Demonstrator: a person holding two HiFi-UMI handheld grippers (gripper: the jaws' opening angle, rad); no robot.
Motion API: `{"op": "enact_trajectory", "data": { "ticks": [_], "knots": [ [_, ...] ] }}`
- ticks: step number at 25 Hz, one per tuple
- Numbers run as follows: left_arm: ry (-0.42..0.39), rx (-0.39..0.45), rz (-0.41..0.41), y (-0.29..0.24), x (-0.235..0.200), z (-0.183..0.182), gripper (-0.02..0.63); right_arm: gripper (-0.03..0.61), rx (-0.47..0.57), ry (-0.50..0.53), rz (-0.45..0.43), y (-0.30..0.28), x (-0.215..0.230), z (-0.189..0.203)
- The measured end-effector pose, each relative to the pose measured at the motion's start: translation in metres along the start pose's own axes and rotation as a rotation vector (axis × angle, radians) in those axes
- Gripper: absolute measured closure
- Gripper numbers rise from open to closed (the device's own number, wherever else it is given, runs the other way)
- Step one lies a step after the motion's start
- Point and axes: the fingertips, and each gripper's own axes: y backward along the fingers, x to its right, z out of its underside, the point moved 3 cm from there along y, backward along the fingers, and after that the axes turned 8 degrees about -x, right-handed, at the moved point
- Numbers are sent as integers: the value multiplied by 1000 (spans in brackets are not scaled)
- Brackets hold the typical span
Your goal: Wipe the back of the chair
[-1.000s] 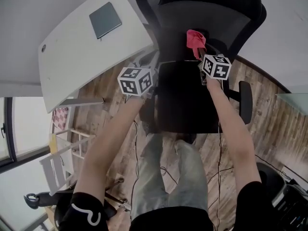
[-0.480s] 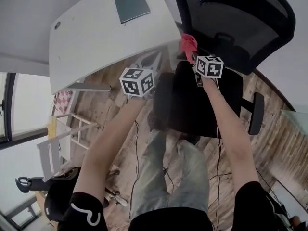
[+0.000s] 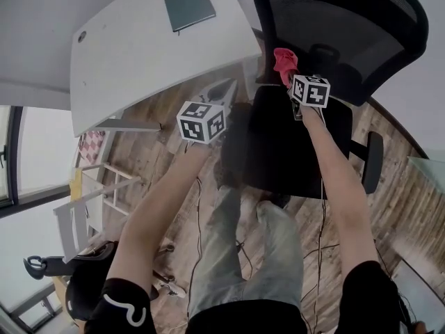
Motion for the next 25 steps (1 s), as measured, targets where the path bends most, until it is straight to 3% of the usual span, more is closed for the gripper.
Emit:
{"op": "enact_trajectory", "data": {
  "ticks": [25],
  "knots": [
    [-87,-34,95,-66,118,-10,589,508,81,-183,260,134,209,22]
  ]
}}
